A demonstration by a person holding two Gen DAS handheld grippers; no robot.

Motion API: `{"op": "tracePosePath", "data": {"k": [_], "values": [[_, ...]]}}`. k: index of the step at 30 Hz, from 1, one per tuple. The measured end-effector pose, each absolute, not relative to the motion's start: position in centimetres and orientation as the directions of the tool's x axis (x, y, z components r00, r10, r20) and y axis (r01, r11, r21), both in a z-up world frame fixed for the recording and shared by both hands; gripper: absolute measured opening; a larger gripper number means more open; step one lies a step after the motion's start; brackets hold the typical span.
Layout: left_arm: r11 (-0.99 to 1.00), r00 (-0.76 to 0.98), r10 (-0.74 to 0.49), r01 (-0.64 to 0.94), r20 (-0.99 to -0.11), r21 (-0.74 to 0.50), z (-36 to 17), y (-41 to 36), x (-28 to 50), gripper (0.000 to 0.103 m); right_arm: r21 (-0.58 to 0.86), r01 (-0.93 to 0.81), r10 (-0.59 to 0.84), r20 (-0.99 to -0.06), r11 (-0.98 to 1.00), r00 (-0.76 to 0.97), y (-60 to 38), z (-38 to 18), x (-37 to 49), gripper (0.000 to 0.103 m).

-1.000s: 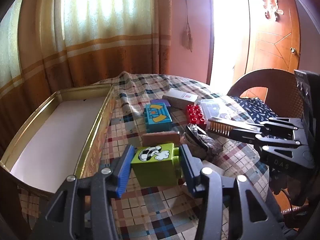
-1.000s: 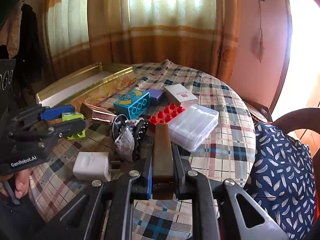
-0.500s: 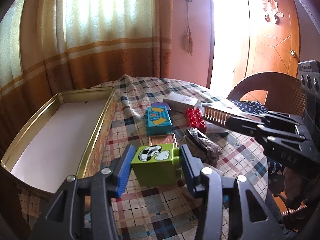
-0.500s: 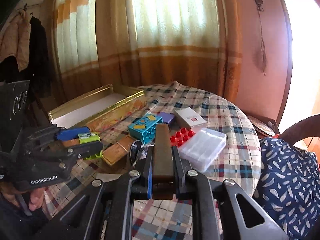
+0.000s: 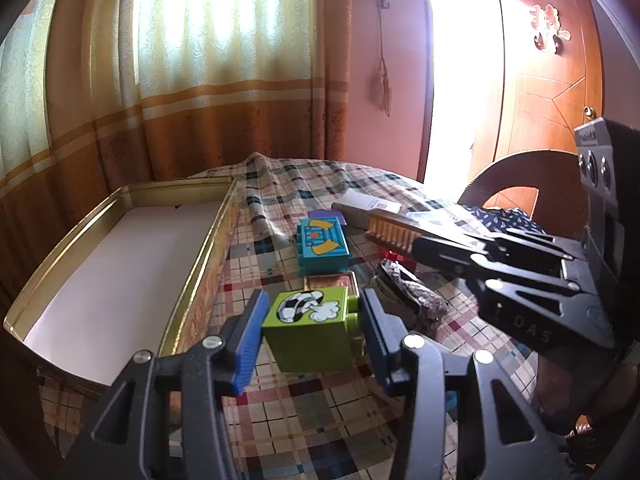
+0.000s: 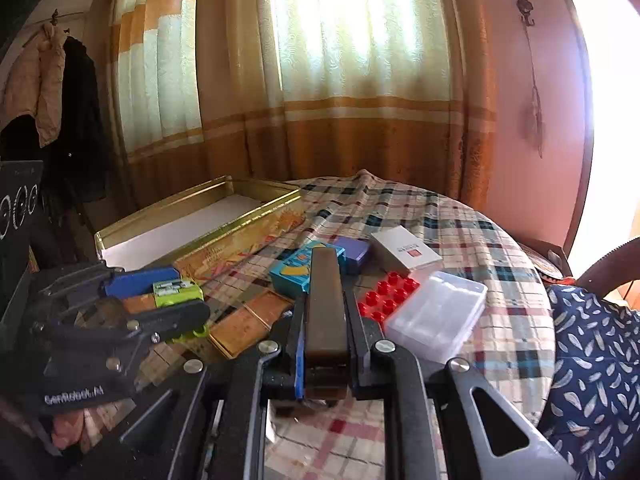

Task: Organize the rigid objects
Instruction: 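Carry the green block in the left tool over the tin tray while the right tool carries the comb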

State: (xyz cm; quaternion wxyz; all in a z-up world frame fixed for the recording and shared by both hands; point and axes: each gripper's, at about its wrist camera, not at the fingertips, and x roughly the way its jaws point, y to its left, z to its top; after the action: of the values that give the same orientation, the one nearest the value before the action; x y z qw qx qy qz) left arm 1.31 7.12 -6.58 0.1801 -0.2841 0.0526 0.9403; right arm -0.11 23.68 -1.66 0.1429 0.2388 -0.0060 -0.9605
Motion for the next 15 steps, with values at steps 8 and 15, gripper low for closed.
{"op": "tracePosePath", "data": {"k": [8,15], "values": [[-0.938,-0.782,0.307,-0.345,-0.542,-0.033,-6.3,6.4,1.1,0.046,0.081,0.282,-0.288,-0.444,-0.956,-0.849,22.7,-1.1,-0.6,0.017],[-0.952,-0.808,0.268,-0.305,-0.525,-0.016,-6.3,5.7,0.8,0.046,0.103,0.286,-0.301,-0.449,-0.953,-0.841,22.3,-1.1,-1.3,0.017]]}}
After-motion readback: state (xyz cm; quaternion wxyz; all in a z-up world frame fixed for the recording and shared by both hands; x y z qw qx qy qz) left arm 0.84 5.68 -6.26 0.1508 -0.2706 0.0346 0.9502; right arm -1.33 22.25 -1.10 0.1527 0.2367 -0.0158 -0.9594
